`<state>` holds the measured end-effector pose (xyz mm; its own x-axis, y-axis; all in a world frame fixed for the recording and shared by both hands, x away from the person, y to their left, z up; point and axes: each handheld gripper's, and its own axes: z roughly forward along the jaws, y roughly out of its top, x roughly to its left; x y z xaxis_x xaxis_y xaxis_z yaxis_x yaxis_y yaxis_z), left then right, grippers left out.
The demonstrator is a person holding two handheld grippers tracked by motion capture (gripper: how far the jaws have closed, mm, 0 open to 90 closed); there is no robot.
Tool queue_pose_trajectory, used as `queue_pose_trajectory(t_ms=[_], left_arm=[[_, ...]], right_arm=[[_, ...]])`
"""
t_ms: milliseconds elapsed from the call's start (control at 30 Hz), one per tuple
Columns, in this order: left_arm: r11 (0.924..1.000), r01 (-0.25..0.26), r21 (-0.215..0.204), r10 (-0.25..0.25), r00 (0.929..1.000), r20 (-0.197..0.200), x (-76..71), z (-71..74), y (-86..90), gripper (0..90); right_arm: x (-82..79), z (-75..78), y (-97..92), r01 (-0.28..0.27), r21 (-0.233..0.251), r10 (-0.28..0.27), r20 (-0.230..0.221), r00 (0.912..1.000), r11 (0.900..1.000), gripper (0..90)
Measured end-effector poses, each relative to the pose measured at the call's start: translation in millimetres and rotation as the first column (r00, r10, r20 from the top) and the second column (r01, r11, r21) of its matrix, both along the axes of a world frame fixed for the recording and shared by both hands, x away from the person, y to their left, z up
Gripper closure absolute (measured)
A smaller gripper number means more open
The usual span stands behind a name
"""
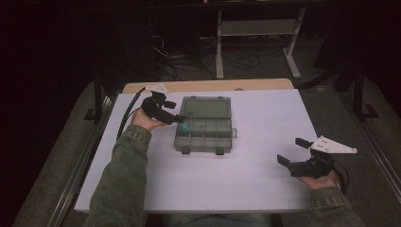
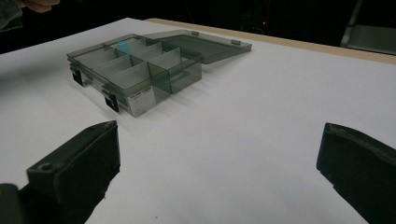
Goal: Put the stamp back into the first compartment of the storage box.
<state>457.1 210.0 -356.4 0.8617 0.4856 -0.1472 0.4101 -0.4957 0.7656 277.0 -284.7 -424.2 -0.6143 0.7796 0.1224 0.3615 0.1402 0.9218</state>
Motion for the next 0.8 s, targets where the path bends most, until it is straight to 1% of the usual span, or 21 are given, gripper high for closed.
queue_pose_trajectory(t_ms=[33, 100, 167, 200, 233, 300, 333, 400, 467, 500, 533, 600, 800], left_arm=[[0.9998, -0.016, -0.011, 0.016, 0.9999, 0.002, -1.4, -0.1, 1.7, 10.5], [0.9996, -0.024, -0.013, 0.024, 0.9995, 0.019, -1.9, -0.2, 5.4, 8.5], [0.9988, -0.043, -0.023, 0.044, 0.9989, 0.015, -3.7, -0.6, 7.4, 5.7], [0.9989, -0.045, -0.016, 0.045, 0.9988, 0.019, -4.7, -0.6, 8.6, 4.1], [0.9984, -0.055, -0.015, 0.055, 0.9984, 0.009, -7.0, -0.9, 8.4, 2.7], [0.9984, -0.056, 0.000, 0.056, 0.9982, 0.023, -9.0, -0.7, 9.7, 1.0], [0.9979, -0.065, -0.006, 0.065, 0.9977, 0.020, -10.7, -0.7, 10.0, 0.0], [0.9980, -0.063, -0.005, 0.063, 0.9974, 0.036, -12.4, 0.1, 12.5, 0.0], [0.9977, -0.067, -0.009, 0.068, 0.9969, 0.041, -14.8, 0.7, 14.5, 0.0], [0.9973, -0.072, -0.015, 0.072, 0.9967, 0.037, -17.0, 0.6, 15.5, 0.0], [0.9976, -0.068, -0.012, 0.069, 0.9965, 0.048, -17.8, 0.6, 16.5, 0.0], [0.9972, -0.071, -0.022, 0.072, 0.9962, 0.050, -21.8, 0.3, 19.1, 0.0], [0.9959, -0.088, -0.024, 0.089, 0.9939, 0.065, -33.8, -1.1, 30.3, 0.0]], right_arm=[[0.1, -0.1, 0.0, 0.000, -0.002, 0.000, 0.000, 1.0000, 1.0000, 0.0], [0.1, -0.1, 0.0, 0.000, -0.002, 0.000, -0.001, 1.0000, 1.0000, 0.0], [0.2, -0.1, 0.0, 0.000, -0.003, 0.000, 0.000, 1.0000, 1.0000, 0.0], [0.5, -0.2, -0.1, 0.000, -0.004, 0.000, 0.002, 1.0000, 1.0000, 0.0], [1.0, -0.5, -0.2, 0.000, -0.004, 0.000, 0.002, 1.0000, 1.0000, 0.0], [1.5, -0.7, -0.4, 0.000, -0.004, 0.000, 0.000, 1.0000, 1.0000, 0.0], [1.8, -0.8, -0.5, 0.001, -0.004, -0.001, 0.000, 1.0000, 1.0000, 0.0], [1.6, -0.6, -0.4, 0.001, -0.005, -0.001, 0.001, 1.0000, 1.0000, 0.0], [1.4, -0.6, -0.1, 0.000, -0.006, 0.000, 0.000, 1.0000, 1.0000, 0.0], [1.6, -0.7, -0.1, -0.001, -0.008, 0.001, 0.003, 1.0000, 1.0000, 0.0], [1.7, -0.8, 0.0, -0.002, -0.009, 0.002, 0.002, 1.0000, 1.0000, 0.0], [1.8, -0.9, 0.1, -0.003, -0.011, 0.003, 0.002, 1.0000, 0.9999, 0.0], [1.9, -0.9, 0.9, -0.004, -0.011, 0.004, -0.001, 1.0000, 0.9999, 0.0]])
